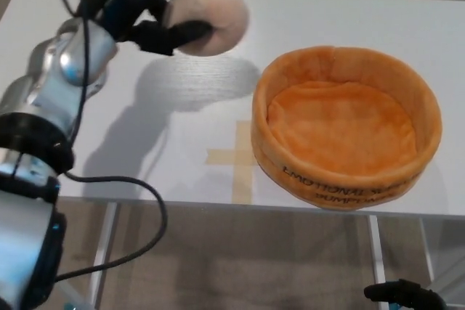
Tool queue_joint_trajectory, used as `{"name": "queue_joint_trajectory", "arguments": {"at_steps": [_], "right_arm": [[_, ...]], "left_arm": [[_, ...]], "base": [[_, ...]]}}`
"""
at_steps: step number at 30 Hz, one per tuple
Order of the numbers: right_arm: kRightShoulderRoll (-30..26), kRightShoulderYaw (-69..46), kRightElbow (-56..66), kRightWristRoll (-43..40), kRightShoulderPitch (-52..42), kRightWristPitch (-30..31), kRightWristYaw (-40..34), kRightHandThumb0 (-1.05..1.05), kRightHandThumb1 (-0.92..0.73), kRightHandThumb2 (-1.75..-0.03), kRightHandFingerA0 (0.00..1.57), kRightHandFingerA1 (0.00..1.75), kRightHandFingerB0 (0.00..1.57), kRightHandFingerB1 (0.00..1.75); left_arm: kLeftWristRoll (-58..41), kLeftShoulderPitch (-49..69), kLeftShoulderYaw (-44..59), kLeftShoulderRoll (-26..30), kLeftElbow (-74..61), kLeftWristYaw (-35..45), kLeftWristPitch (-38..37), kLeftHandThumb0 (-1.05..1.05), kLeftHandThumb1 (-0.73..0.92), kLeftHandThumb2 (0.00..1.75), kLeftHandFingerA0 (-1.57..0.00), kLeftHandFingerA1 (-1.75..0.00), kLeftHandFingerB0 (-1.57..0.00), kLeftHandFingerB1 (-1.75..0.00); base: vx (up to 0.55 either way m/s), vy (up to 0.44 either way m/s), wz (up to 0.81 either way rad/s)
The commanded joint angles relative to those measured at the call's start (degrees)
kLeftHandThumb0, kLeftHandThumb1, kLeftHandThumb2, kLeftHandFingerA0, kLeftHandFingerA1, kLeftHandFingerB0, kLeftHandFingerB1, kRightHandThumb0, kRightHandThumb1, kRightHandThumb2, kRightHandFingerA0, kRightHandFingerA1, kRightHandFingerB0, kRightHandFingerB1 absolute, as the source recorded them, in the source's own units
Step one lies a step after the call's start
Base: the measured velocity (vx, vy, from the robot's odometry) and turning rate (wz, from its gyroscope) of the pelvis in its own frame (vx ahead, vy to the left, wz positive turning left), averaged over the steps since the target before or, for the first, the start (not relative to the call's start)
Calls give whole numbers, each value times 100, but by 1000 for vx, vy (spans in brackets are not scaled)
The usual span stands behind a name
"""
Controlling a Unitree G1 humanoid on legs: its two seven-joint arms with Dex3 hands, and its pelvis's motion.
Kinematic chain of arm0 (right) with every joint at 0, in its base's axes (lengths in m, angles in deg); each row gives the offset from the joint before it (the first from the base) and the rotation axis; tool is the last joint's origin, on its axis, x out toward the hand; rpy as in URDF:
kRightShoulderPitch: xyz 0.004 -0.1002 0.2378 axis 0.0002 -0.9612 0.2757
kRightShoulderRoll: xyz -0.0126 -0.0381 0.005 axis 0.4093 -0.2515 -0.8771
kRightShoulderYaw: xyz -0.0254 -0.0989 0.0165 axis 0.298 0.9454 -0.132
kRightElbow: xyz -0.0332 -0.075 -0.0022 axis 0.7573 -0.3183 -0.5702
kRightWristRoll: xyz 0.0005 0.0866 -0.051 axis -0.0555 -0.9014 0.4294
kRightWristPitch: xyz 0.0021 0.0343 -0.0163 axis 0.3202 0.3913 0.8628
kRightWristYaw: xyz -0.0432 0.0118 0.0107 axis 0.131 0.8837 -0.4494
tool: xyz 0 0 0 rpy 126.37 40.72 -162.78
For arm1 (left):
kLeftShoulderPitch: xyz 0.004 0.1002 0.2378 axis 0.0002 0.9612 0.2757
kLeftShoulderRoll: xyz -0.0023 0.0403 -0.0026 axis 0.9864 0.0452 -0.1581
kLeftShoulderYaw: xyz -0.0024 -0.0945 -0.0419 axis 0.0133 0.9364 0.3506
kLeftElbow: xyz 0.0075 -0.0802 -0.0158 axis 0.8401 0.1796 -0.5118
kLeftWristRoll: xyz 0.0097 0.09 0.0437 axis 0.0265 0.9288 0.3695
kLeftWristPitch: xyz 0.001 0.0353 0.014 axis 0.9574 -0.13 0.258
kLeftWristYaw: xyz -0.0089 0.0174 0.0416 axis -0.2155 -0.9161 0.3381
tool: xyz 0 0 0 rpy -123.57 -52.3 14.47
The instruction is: Use the left hand to pick up the pink round toy on the left and place it inside the orange plate on the desk.
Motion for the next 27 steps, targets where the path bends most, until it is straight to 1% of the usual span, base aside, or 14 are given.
{"name": "queue_joint_trajectory", "arguments": {"at_steps": [1,4,7,11,12,19,20,21,22,23,24,25,26,27], "right_arm": [[36,27,-11,56,-38,-31,-47,-13,-53,-58,68,96,62,83],[52,29,-19,52,-24,2,-33,-11,-55,-57,67,94,59,80],[89,16,-19,32,-10,-4,-32,-13,-53,-58,70,97,63,83],[125,8,-14,20,-16,-9,-33,-14,-52,-58,70,98,62,84],[127,20,-13,33,-14,-2,-34,-13,-52,-59,68,95,60,81],[107,51,-22,74,6,26,-58,-12,-53,-57,68,94,60,80],[97,47,-19,63,18,32,-49,-12,-52,-58,69,95,61,81],[90,52,-15,63,23,27,-53,-12,-52,-58,69,95,61,81],[88,38,-16,46,27,35,-39,-12,-53,-58,68,94,60,80],[88,28,-18,33,29,42,-28,-12,-53,-58,68,94,60,80],[95,10,-15,12,32,38,-30,-11,-52,-58,70,97,61,82],[100,-3,-13,0,34,33,-32,-11,-52,-58,70,97,61,82],[108,-13,-15,-13,32,19,-23,-12,-52,-58,70,98,62,83],[108,-13,-15,-13,32,19,-23,-12,-52,-58,70,98,62,83]], "left_arm": [[137,-243,-175,-269,-152,-63,152,-20,67,81,-107,-109,-91,-80],[260,-345,-363,-574,-274,-119,236,-16,65,81,-115,-89,-96,-73],[295,-336,-489,-822,-399,-112,294,-12,68,77,-110,-103,-92,-75],[298,-288,-593,-1003,-464,-61,293,-14,66,82,-109,-102,-91,-83],[325,-245,-644,-1063,-488,-67,298,-12,69,78,-106,-114,-93,-86],[458,1,-883,-1318,-598,-163,452,-11,68,82,-104,-127,-93,-81],[464,38,-942,-1369,-606,-72,522,-11,69,77,-109,-113,-94,-74],[485,60,-987,-1387,-617,-50,557,-11,69,77,-109,-113,-94,-74],[492,72,-1019,-1395,-628,5,563,-10,73,62,-111,-86,-81,-50],[492,80,-1041,-1400,-640,44,568,-10,73,62,-111,-86,-81,-50],[456,59,-1094,-1383,-603,361,565,-28,52,60,-23,-36,-26,-32],[427,42,-1133,-1368,-577,592,567,-28,52,60,-23,-36,-26,-32],[507,6,-1250,-1336,-606,894,745,-56,37,69,0,0,-4,-17],[507,6,-1250,-1336,-606,894,745,-56,37,69,0,0,-4,-17]], "base": [[0,0,0],[0,0,0],[0,0,0],[0,0,0],[0,0,0],[0,0,0],[0,0,0],[0,0,0],[0,0,0],[0,0,0],[0,0,0],[0,0,0],[0,0,0],[0,0,0]]}}
